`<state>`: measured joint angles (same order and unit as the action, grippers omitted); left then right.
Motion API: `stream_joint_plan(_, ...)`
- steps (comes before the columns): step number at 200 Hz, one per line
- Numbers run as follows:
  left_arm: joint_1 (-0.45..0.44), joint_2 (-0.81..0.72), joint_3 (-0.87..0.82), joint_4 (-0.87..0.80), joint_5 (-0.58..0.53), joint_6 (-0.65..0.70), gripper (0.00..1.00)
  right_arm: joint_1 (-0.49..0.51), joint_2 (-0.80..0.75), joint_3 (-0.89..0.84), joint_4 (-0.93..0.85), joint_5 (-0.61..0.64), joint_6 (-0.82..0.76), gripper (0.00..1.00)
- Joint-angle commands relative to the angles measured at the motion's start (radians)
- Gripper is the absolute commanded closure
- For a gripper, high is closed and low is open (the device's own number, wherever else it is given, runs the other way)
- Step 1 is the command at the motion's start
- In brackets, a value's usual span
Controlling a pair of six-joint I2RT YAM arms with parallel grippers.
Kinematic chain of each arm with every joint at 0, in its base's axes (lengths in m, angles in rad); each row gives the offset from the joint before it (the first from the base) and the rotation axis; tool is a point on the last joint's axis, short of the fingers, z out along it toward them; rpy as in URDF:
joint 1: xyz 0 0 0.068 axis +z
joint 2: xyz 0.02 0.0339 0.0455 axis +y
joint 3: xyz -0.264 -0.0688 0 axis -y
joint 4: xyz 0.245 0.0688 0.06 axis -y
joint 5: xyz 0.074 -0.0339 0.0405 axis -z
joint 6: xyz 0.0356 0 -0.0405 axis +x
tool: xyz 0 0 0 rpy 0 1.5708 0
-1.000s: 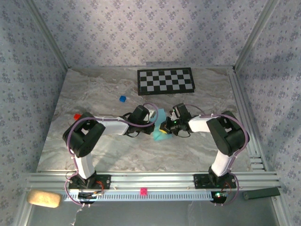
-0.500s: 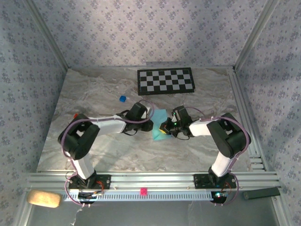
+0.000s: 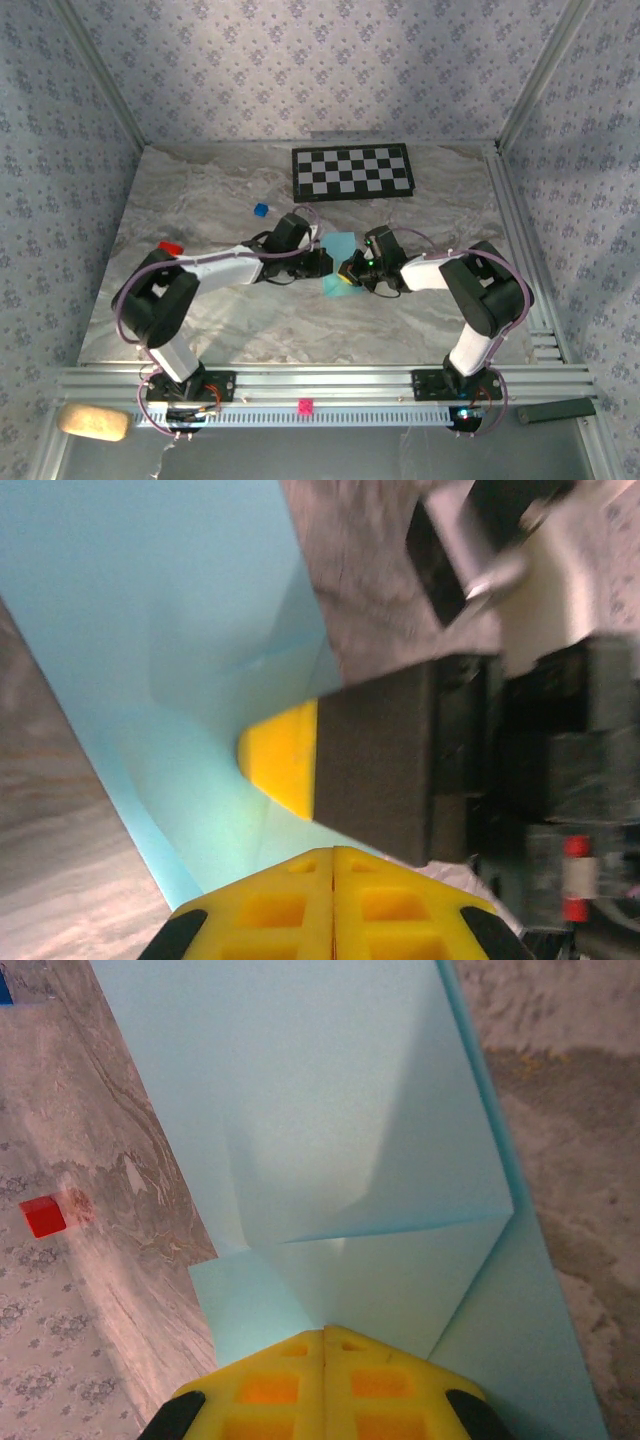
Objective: Fold a paper plane with a square sheet of paper (pick it up from the middle)
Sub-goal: Fold the triangle a second time at the center of the table.
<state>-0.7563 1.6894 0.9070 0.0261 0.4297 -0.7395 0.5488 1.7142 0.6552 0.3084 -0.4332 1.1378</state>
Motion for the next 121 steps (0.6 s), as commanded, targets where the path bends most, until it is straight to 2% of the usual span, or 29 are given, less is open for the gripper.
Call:
stream_joint_plan(1, -0.02, 0.049, 0.042, -0.017, 0.068, -0.03, 0.93, 0.008, 0.028, -0.021, -0.091, 0.05, 0.014, 0.99)
stream_joint_plan(121, -0.043, 0.162, 0.103, -0.096, 0.012, -0.006, 0.92, 0.005, 0.032, -0.022, -0.09, 0.04, 0.008, 0.99)
